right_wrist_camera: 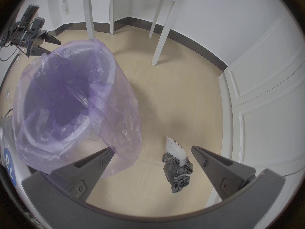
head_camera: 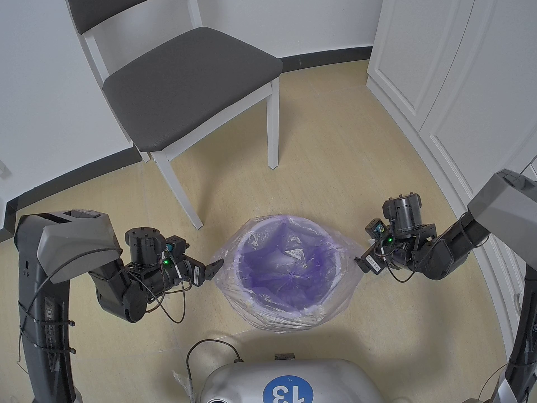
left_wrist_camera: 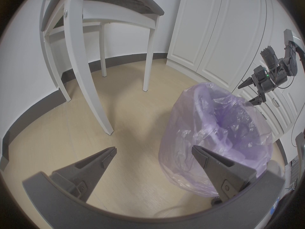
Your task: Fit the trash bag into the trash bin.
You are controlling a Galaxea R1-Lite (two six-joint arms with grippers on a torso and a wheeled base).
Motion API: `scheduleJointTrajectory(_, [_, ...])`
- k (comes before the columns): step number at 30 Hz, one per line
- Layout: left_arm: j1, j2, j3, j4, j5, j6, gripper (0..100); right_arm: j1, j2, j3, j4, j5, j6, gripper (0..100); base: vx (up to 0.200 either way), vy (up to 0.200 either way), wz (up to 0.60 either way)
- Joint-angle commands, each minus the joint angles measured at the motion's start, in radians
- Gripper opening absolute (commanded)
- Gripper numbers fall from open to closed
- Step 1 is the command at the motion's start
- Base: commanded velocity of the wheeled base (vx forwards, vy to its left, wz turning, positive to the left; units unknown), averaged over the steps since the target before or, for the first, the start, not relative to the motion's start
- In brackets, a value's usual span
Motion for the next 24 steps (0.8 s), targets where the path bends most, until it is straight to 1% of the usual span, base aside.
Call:
scheduleJointTrajectory(1, [0.005,0.08,-0.05,0.001,-0.006,-0.002,100,0.0,0.097,-0.036,-0.018,0.001,0.001,100,0.0,0.0,0.0])
scheduleJointTrajectory(6, [0.005,0.141,-0.12,0.008,-0.007,-0.005,100,0.003,0.175,-0.082,-0.02,0.001,0.001,100,0.0,0.0,0.0])
scheduleJointTrajectory(12, [0.002,0.232,-0.258,0.035,-0.006,-0.011,100,0.003,0.281,-0.202,-0.021,0.001,0.018,100,0.0,0.0,0.0])
scheduleJointTrajectory(15, [0.002,0.26,-0.324,0.068,-0.002,-0.011,100,0.003,0.31,-0.254,-0.014,0.001,0.031,100,0.0,0.0,0.0])
scheduleJointTrajectory(16, [0.003,0.269,-0.364,0.1,0.001,-0.014,100,0.0,0.321,-0.279,-0.009,0.001,0.033,100,0.0,0.0,0.0])
scheduleJointTrajectory(18, [0.005,0.276,-0.401,0.139,0.002,-0.015,100,-0.003,0.344,-0.309,-0.006,0.001,0.033,100,0.0,0.0,0.0])
scheduleJointTrajectory(22, [0.005,0.295,-0.447,0.166,0.005,-0.015,100,-0.015,0.376,-0.346,-0.001,0.001,0.033,100,0.0,0.0,0.0])
scheduleJointTrajectory(24, [0.005,0.292,-0.443,0.163,0.007,-0.015,100,-0.017,0.377,-0.342,0.0,0.001,0.034,100,0.0,0.0,0.0])
